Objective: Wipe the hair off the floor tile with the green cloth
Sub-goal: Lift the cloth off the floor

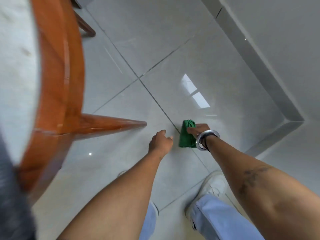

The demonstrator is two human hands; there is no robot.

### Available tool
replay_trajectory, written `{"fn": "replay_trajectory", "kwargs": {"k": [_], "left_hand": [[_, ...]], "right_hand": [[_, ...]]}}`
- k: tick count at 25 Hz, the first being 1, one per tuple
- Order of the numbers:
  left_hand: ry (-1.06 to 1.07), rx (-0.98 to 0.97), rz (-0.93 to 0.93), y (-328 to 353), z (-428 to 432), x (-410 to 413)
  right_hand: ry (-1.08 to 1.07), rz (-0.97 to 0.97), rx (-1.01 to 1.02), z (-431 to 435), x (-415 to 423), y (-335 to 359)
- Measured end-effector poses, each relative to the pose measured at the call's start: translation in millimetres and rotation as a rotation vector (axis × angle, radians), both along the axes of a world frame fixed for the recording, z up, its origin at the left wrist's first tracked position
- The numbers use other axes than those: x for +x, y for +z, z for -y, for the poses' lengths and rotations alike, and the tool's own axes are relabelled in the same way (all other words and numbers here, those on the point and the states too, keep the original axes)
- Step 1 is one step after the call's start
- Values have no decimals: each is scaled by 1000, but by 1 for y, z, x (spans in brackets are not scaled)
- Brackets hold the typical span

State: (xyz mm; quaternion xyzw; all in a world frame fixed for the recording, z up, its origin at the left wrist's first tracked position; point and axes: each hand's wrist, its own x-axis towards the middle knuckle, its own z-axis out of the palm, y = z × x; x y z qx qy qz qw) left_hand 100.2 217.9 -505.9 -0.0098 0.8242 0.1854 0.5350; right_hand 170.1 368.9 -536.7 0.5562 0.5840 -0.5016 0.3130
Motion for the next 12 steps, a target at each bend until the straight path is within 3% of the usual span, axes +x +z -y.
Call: {"fn": "replay_trajectory", "kwargs": {"k": [1, 3, 6, 8, 12], "left_hand": [[259, 73, 74, 31, 1, 2], [648, 157, 158, 104, 5, 3], [746, 256, 211, 219, 19, 1], [748, 326, 235, 292, 39, -10], [643, 481, 339, 398, 103, -45]], "right_hand": [[-230, -45, -163, 6, 5, 32], [-488, -171, -436, 21, 20, 107], [-684, -300, -651, 34, 31, 235], [-615, -330, -665, 43, 24, 310], [-203, -294, -502, 89, -12, 415]]}}
